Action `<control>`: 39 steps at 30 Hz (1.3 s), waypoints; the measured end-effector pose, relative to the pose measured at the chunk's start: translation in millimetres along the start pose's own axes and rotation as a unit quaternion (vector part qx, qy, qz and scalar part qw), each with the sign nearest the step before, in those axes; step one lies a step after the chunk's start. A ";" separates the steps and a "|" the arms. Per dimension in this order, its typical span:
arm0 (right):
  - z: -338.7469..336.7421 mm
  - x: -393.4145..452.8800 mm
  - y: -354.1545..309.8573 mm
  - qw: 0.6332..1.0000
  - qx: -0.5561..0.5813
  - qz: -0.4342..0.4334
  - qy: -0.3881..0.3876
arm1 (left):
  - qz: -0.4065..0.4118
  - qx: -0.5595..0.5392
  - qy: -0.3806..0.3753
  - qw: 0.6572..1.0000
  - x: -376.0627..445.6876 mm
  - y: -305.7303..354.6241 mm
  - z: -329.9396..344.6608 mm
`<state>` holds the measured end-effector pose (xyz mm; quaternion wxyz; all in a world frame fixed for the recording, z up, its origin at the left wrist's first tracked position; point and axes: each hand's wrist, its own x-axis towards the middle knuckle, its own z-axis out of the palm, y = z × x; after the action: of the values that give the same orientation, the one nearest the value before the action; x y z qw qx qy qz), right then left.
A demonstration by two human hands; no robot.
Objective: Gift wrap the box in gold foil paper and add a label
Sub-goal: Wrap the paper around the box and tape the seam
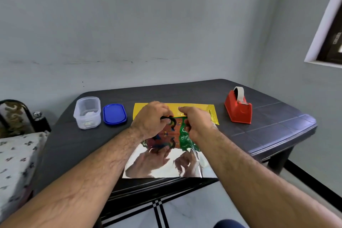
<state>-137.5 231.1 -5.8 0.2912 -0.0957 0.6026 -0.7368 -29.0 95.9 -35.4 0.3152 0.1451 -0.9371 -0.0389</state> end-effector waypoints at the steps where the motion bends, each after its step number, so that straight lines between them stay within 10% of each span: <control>1: -1.7 -3.4 -0.5 1.000 0.003 0.002 0.002 | 0.002 0.012 -0.002 1.000 1.8 0.4 -1.3; 39: -0.3 -2.8 19.4 0.999 -0.006 0.029 -0.020 | -0.040 0.017 0.111 0.993 -5.9 10.2 33.9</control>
<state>-129.2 230.9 -23.6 0.3239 -0.0944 0.6040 -0.7220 -47.4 106.8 -64.2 0.4131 0.1907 -0.8903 -0.0193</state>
